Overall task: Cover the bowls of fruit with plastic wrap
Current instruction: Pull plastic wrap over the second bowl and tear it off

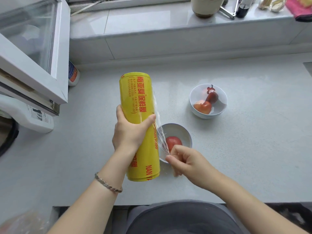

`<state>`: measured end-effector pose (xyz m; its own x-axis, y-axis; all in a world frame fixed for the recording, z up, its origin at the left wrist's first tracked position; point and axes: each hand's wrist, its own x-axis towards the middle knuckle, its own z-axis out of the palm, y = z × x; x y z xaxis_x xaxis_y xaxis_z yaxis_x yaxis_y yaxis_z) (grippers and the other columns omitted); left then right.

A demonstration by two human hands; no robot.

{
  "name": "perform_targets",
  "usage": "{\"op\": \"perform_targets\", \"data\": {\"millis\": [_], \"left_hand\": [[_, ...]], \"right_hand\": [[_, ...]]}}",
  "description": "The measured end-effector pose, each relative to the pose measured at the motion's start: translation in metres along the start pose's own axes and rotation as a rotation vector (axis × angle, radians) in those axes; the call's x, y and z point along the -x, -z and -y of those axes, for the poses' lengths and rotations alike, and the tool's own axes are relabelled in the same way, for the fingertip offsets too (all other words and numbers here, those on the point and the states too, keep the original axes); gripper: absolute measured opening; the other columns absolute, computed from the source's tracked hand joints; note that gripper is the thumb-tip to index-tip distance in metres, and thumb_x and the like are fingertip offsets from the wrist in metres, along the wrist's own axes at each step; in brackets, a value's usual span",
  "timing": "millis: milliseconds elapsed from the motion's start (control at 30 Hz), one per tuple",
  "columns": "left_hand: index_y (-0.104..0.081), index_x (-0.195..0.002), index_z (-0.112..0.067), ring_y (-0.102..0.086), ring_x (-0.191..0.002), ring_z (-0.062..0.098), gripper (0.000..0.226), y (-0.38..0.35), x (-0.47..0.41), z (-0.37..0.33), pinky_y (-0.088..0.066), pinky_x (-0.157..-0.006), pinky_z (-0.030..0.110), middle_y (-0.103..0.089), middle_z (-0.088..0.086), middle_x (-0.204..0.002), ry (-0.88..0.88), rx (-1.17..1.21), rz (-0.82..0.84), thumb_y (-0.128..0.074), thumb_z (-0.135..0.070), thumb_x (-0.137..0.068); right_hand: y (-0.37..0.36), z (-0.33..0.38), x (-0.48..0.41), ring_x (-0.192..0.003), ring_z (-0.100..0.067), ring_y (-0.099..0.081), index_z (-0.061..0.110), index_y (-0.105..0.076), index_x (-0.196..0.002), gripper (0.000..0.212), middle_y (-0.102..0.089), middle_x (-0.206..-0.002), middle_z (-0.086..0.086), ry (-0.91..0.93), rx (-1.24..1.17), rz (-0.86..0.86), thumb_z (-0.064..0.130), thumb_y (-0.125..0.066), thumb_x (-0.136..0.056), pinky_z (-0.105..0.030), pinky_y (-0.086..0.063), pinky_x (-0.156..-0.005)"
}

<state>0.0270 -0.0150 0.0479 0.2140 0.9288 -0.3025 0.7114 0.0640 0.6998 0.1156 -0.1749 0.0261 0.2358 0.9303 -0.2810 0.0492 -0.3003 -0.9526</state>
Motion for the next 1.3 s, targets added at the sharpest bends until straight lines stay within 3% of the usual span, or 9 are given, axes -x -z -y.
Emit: {"op": "perform_targets", "data": {"millis": [133,267,367,567,733,833,933,1100,1300], "left_hand": [[-0.012,-0.141,-0.036,-0.055,-0.113,0.028,0.101,0.001,0.011,0.001,-0.048,-0.092,0.048,-0.052,-0.002,-0.130,-0.051,-0.125,0.014,-0.066,-0.070,-0.063],[-0.016,-0.140,-0.037,-0.056,-0.111,0.026,0.102,0.001,0.017,0.000,-0.050,-0.090,0.052,-0.052,-0.006,-0.130,-0.072,-0.045,0.071,-0.063,-0.073,-0.057],[-0.017,-0.140,-0.037,-0.056,-0.112,0.024,0.107,0.000,0.020,-0.003,-0.049,-0.091,0.051,-0.053,-0.007,-0.129,-0.081,-0.055,0.090,-0.062,-0.076,-0.051],[-0.017,-0.139,-0.039,-0.056,-0.112,0.024,0.110,-0.003,0.023,-0.002,-0.050,-0.091,0.049,-0.054,-0.006,-0.128,-0.081,-0.073,0.116,-0.060,-0.080,-0.047],[-0.016,-0.140,-0.040,-0.056,-0.114,0.025,0.103,-0.008,0.027,0.003,-0.049,-0.091,0.051,-0.050,-0.002,-0.133,-0.074,-0.024,0.181,-0.045,-0.087,-0.053],[-0.041,-0.128,-0.027,-0.060,-0.107,0.021,0.079,-0.007,0.029,0.002,-0.052,-0.088,0.045,-0.055,0.002,-0.127,-0.027,0.254,0.300,-0.053,-0.069,-0.063],[-0.059,-0.111,-0.023,-0.064,-0.100,0.020,0.069,-0.005,0.026,-0.003,-0.054,-0.080,0.036,-0.056,0.010,-0.123,0.002,0.387,0.456,-0.068,-0.056,-0.050],[-0.043,-0.130,-0.020,-0.062,-0.109,0.024,0.077,-0.004,0.019,-0.009,-0.048,-0.095,0.045,-0.063,0.006,-0.122,-0.012,0.504,0.806,-0.074,-0.026,-0.060],[-0.045,-0.130,-0.020,-0.066,-0.102,0.030,0.112,-0.020,0.019,-0.010,-0.054,-0.087,0.047,-0.066,0.012,-0.116,-0.034,0.468,0.840,-0.085,-0.062,-0.034]], "right_hand": [[0.005,-0.010,-0.005,-0.058,-0.001,-0.043,0.017,-0.048,-0.065,0.027,-0.047,-0.061,0.009,-0.166,-0.032,-0.114,0.026,-0.058,-0.088,-0.017,-0.038,-0.062],[0.000,-0.003,-0.023,-0.086,-0.014,-0.059,0.011,-0.058,-0.092,0.042,-0.062,-0.086,0.001,-0.239,-0.353,-0.182,0.050,-0.057,-0.075,-0.037,-0.047,-0.092],[-0.007,0.006,-0.033,-0.081,-0.013,-0.056,0.015,-0.056,-0.088,0.041,-0.059,-0.083,0.002,-0.233,-0.337,-0.137,0.053,-0.055,-0.071,-0.037,-0.047,-0.089],[-0.006,0.012,-0.034,-0.068,-0.022,-0.044,0.010,-0.053,-0.079,0.017,-0.050,-0.071,-0.010,-0.154,-0.403,-0.252,0.021,-0.051,-0.092,-0.023,-0.037,-0.057],[-0.006,0.017,-0.032,-0.063,-0.008,-0.067,0.013,-0.041,-0.078,0.019,-0.065,-0.076,0.002,-0.043,-0.579,-0.443,0.014,-0.039,-0.097,-0.022,-0.051,-0.058],[0.001,0.016,-0.033,-0.056,-0.004,-0.065,0.016,-0.037,-0.078,0.021,-0.064,-0.075,-0.002,-0.042,-0.574,-0.544,0.014,-0.034,-0.098,-0.017,-0.053,-0.052],[0.015,0.012,-0.034,-0.059,-0.014,-0.063,0.018,-0.036,-0.079,0.022,-0.065,-0.077,-0.008,-0.062,-0.528,-0.635,0.020,-0.031,-0.100,-0.023,-0.051,-0.054],[0.033,0.010,-0.029,-0.057,-0.008,-0.067,0.017,-0.037,-0.081,0.021,-0.064,-0.084,-0.004,-0.103,-0.537,-0.629,0.021,-0.028,-0.100,-0.019,-0.054,-0.053],[0.035,0.000,-0.024,-0.051,-0.010,-0.055,0.017,-0.038,-0.082,0.022,-0.057,-0.073,0.001,-0.193,-0.483,-0.627,0.024,-0.029,-0.100,-0.022,-0.048,-0.049]]}}
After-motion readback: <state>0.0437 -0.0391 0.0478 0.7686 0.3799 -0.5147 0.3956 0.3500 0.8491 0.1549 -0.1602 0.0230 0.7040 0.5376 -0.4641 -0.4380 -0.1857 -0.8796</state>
